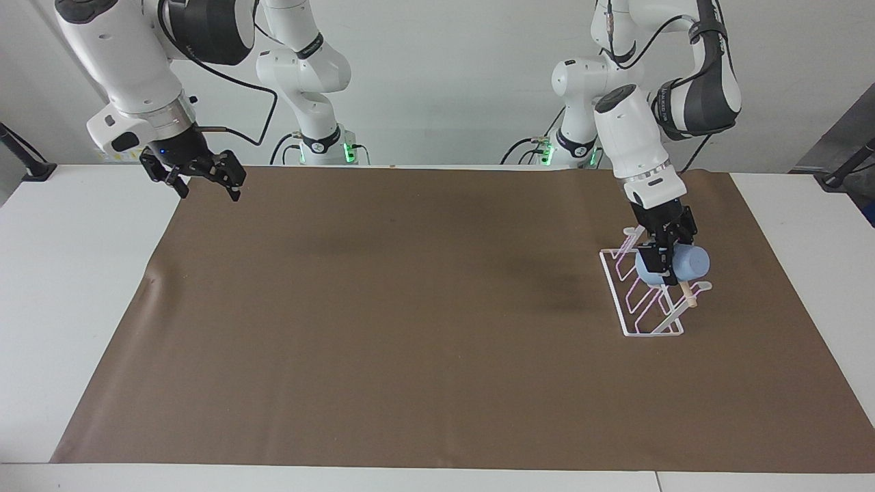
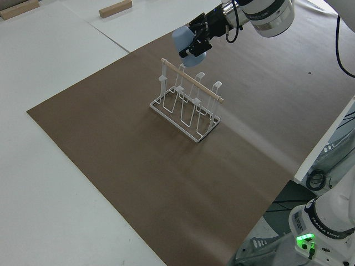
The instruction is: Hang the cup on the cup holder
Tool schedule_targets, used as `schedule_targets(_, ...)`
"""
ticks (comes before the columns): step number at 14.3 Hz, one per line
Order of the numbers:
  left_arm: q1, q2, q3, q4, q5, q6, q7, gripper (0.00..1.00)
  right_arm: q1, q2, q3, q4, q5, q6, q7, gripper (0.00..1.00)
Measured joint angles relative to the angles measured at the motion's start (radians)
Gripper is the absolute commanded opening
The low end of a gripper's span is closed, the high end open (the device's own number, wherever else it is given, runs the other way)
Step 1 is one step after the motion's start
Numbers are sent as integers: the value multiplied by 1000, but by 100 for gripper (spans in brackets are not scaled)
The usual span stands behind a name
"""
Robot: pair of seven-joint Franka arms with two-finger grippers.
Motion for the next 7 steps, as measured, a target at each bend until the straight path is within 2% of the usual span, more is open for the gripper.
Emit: schedule_targets(7, 0, -8, -2, -26, 55, 21, -48, 0, 8, -2, 0, -22, 0, 50, 0, 100)
